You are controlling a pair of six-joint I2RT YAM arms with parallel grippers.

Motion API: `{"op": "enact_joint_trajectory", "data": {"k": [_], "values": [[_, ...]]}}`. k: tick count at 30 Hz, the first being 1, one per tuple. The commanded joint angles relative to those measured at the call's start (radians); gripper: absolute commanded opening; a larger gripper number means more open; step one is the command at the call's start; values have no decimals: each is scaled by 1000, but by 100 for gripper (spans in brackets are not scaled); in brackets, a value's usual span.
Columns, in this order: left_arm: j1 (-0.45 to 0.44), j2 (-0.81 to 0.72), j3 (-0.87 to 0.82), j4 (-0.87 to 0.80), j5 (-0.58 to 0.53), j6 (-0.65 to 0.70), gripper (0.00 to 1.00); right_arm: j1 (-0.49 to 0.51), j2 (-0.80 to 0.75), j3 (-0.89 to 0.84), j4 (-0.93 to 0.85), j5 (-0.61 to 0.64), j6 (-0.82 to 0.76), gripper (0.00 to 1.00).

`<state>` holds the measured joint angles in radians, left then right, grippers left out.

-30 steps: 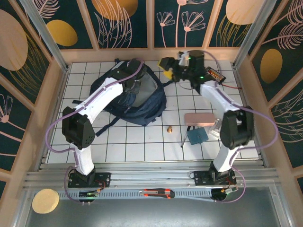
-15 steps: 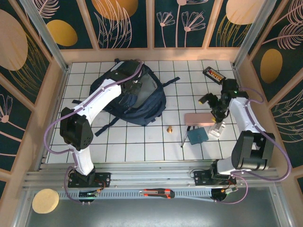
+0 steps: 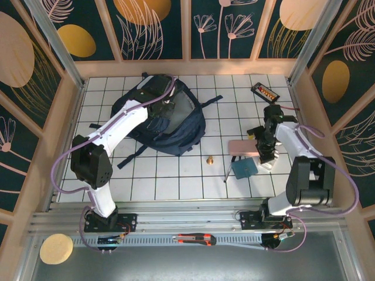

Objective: Pack the student bag

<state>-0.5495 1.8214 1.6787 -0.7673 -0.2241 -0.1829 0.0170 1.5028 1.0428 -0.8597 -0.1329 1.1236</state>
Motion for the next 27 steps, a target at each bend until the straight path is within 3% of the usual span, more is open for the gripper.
{"op": "enact_joint_trajectory", "data": {"k": [1,14,27], "values": [[6,-56,-17,51,-9,11,0,13,63,60,12,64,51,99],[6,-72,-27,51,-6,22,0,47,239,58,85,36,100,97],[5,-68,6,40,7,22,0,52,234,130,63,35,83,57]]}}
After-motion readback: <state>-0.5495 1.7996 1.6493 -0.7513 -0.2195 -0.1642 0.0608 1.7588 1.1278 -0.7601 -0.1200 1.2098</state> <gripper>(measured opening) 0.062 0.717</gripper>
